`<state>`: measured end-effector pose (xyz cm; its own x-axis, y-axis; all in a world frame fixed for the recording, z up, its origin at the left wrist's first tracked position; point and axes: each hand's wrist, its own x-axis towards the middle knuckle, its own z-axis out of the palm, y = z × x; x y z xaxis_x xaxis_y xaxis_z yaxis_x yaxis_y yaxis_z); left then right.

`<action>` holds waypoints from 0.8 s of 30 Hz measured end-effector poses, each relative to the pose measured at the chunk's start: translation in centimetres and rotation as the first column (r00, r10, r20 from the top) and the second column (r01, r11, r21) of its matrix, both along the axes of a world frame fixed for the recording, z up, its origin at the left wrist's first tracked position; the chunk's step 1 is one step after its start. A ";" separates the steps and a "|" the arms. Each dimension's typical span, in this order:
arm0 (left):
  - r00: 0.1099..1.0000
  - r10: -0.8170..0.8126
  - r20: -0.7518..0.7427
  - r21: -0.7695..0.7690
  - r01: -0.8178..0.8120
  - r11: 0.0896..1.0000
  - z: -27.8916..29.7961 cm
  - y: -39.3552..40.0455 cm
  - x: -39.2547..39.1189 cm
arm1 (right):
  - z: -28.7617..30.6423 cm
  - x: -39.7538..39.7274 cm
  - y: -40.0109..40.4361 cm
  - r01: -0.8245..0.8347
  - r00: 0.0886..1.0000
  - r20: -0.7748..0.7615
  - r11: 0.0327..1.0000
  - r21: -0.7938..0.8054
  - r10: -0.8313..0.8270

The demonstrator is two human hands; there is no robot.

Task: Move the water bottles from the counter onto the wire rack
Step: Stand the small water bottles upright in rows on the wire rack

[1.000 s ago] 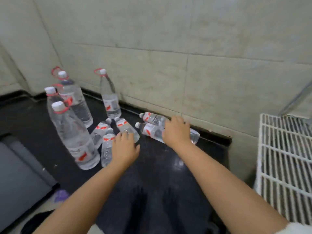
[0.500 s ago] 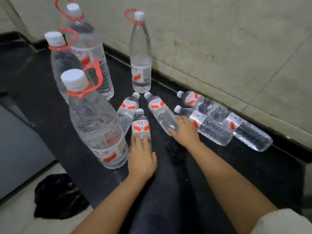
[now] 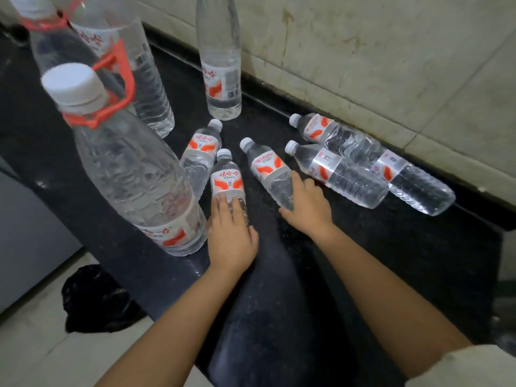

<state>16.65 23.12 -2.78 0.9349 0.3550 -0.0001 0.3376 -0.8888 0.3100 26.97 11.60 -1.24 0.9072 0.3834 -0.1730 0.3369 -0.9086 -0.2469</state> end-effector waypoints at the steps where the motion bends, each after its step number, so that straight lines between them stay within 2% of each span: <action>1: 1.000 0.006 -0.011 -0.050 -0.007 0.999 0.1 0.0 -0.4 | 0.1 -1.4 -1.3 0.011 1.000 -0.012 1.000 -0.009 -0.011; 6: 0.994 -0.103 -0.036 -0.016 0.103 0.995 -0.7 -2.4 -5.3 | 1.5 -8.7 -8.4 0.136 0.983 -0.122 0.991 -0.023 -0.137; 11: 0.975 -0.219 0.049 -0.034 0.221 0.975 -0.1 -4.9 -12.0 | 2.6 -15.1 -13.7 0.165 0.960 -0.199 0.972 -0.170 -0.197; 16: 0.946 -0.303 -0.118 0.023 0.308 0.951 2.6 -7.0 -16.2 | 4.5 -19.3 -16.1 0.203 0.943 -0.237 0.967 -0.152 -0.235; 18: 0.962 -0.236 -0.139 0.026 0.242 0.970 3.5 -7.5 -16.1 | 4.6 -19.6 -15.3 0.231 0.944 -0.214 0.966 -0.117 -0.252; 20: 0.972 -0.095 -0.217 -0.041 0.088 0.995 4.0 -7.9 -14.5 | 4.0 -19.0 -13.8 0.228 0.951 -0.191 0.968 -0.102 -0.244; 24: 0.953 0.053 -0.298 -0.221 -0.123 0.967 3.2 -8.5 -11.7 | 2.3 -17.6 -11.5 0.256 0.952 -0.115 0.943 -0.211 -0.284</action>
<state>4.95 14.59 0.39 0.8473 0.3931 -0.3573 0.5169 -0.7652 0.3839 9.33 0.12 1.04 0.9326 0.0746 -0.3531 0.0467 -0.9951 -0.0868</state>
